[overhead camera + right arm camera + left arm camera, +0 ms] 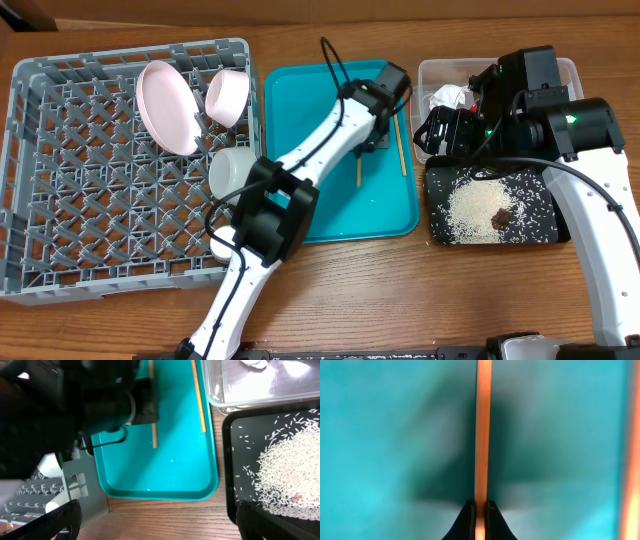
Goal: Sort waste into correct bins and load items into the dishwasher
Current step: 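Carry the chopstick to the rack and stand it between the bowls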
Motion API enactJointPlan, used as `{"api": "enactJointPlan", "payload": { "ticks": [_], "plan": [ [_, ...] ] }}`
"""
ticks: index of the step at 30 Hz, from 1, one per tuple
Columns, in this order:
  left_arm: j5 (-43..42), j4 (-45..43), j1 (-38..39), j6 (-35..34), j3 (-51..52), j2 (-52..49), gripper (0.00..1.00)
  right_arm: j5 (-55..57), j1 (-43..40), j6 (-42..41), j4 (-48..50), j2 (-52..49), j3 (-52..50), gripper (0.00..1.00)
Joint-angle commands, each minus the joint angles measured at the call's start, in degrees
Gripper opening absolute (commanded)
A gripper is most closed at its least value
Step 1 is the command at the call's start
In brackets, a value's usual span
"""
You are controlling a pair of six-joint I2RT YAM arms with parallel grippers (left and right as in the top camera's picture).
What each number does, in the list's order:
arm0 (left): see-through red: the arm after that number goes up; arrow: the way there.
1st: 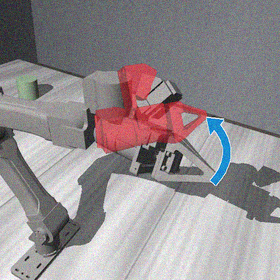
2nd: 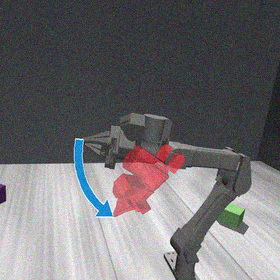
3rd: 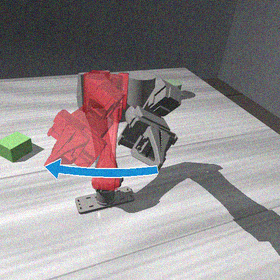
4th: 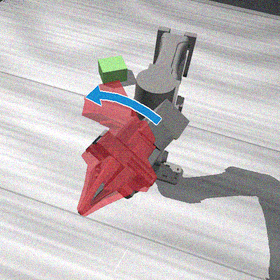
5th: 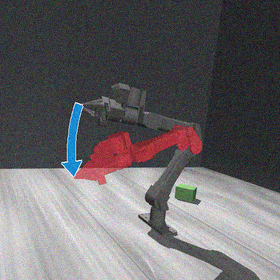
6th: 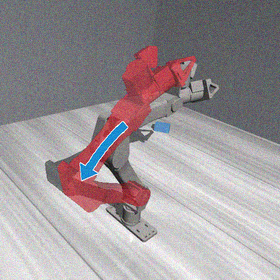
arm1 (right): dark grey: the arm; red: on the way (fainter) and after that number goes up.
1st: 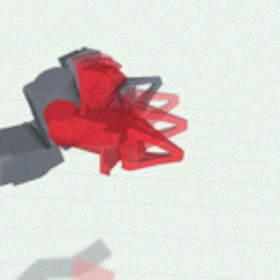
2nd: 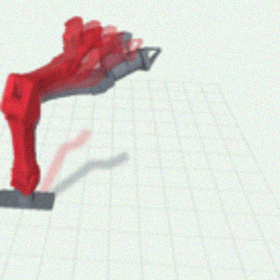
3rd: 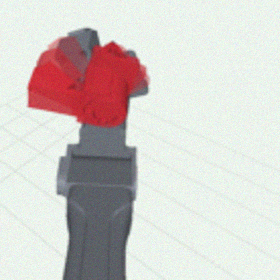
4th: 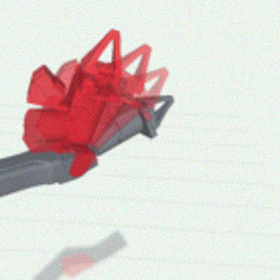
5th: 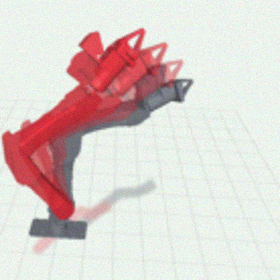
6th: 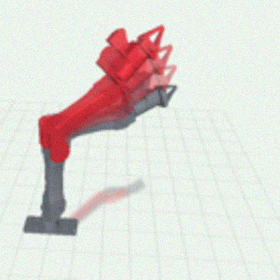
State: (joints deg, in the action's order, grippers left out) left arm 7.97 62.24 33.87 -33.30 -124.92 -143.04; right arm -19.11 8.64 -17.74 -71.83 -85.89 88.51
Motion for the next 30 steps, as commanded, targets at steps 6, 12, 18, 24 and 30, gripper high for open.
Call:
{"api": "enactJointPlan", "payload": {
  "ticks": [6,12,18,24,30],
  "plan": [
    [-0.1,15.1,-6.8,4.2,-16.2,4.6,0.04,0.2,0.0,0.4,0.1,0.3,0.8,1.00],
    [-0.1,25.4,-10.5,8.7,-23.2,12.6,0.04,0.2,0.0,0.4,0.1,0.3,0.8,1.00],
    [2.1,34.6,-15.6,11.4,-23.1,20.8,0.04,0.2,0.0,0.4,0.1,0.3,0.8,1.00],
    [-4.4,34.6,-21.2,18.1,-13.9,31.2,0.04,0.2,0.0,0.4,0.1,0.3,0.8,1.00],
    [1.2,33.4,-30.5,19.5,7.6,45.9,0.04,0.2,0.0,0.4,0.1,0.3,0.8,1.00]
  ]
}}
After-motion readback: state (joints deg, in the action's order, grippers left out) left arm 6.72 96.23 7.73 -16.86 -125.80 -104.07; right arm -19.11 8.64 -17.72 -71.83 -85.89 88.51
